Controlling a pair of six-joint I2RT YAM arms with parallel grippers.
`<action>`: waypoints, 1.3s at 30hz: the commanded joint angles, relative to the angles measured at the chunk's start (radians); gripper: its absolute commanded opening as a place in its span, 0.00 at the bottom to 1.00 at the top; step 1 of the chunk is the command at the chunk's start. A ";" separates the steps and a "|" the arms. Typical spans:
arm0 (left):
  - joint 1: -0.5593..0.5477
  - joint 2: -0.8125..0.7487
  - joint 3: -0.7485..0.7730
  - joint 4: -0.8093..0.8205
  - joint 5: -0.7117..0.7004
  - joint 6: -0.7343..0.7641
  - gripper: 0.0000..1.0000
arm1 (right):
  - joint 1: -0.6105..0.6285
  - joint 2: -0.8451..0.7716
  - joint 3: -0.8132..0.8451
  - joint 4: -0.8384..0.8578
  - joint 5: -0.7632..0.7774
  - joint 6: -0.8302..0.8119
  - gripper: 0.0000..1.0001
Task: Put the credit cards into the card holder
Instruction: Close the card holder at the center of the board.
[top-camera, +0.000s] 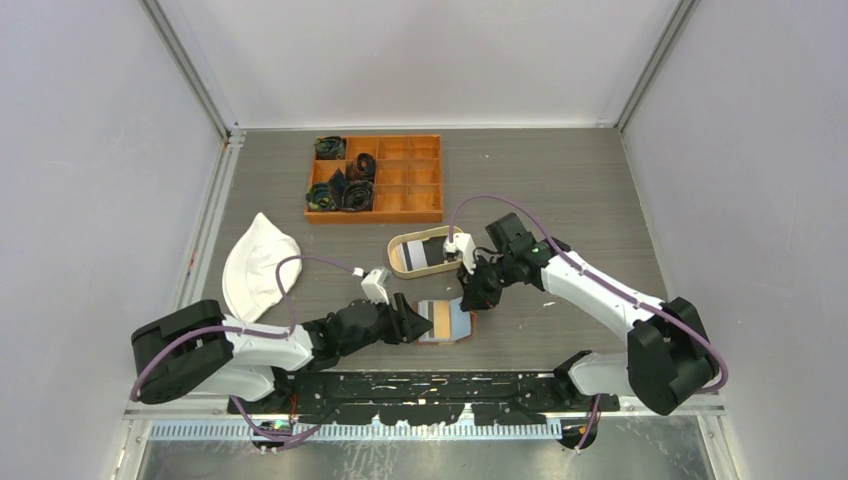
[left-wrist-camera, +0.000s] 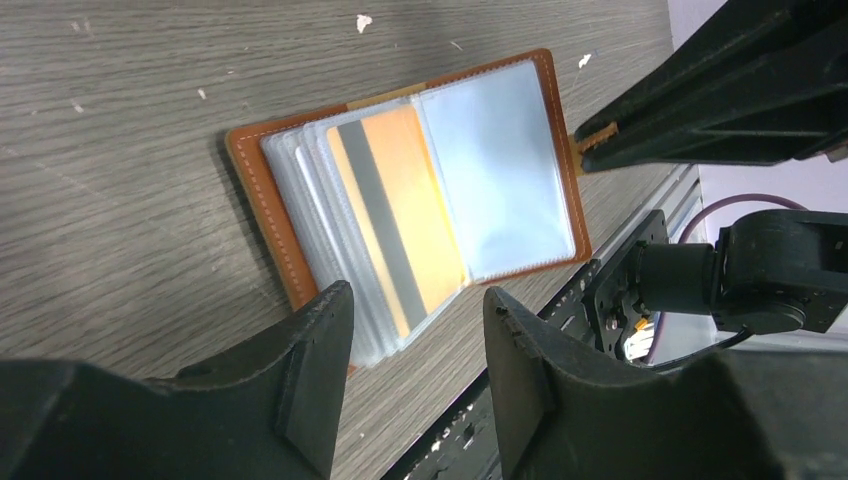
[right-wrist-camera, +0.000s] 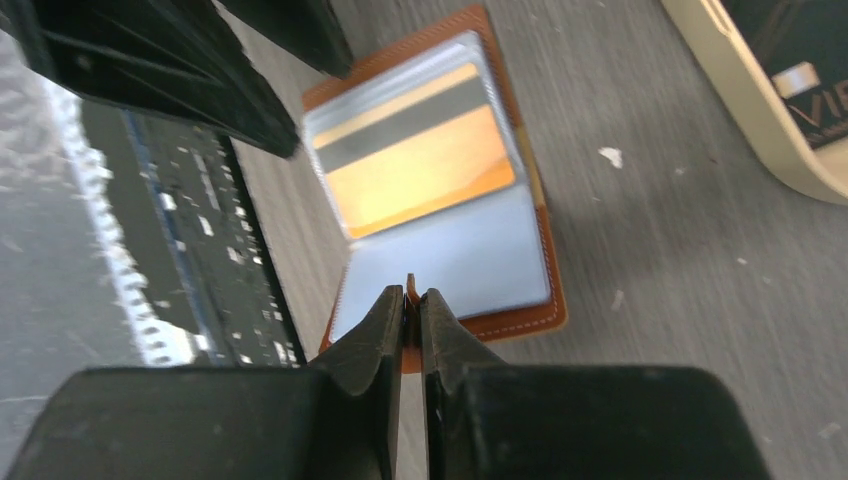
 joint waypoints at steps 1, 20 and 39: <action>0.004 0.034 0.067 0.056 0.006 0.041 0.51 | 0.000 0.032 0.060 0.058 -0.171 0.136 0.04; 0.002 -0.273 0.031 -0.425 -0.179 0.096 0.56 | -0.013 0.076 0.081 0.143 -0.237 0.190 0.05; 0.001 -0.667 0.022 -0.918 -0.229 0.001 0.40 | 0.277 0.589 0.480 0.141 -0.074 0.371 0.26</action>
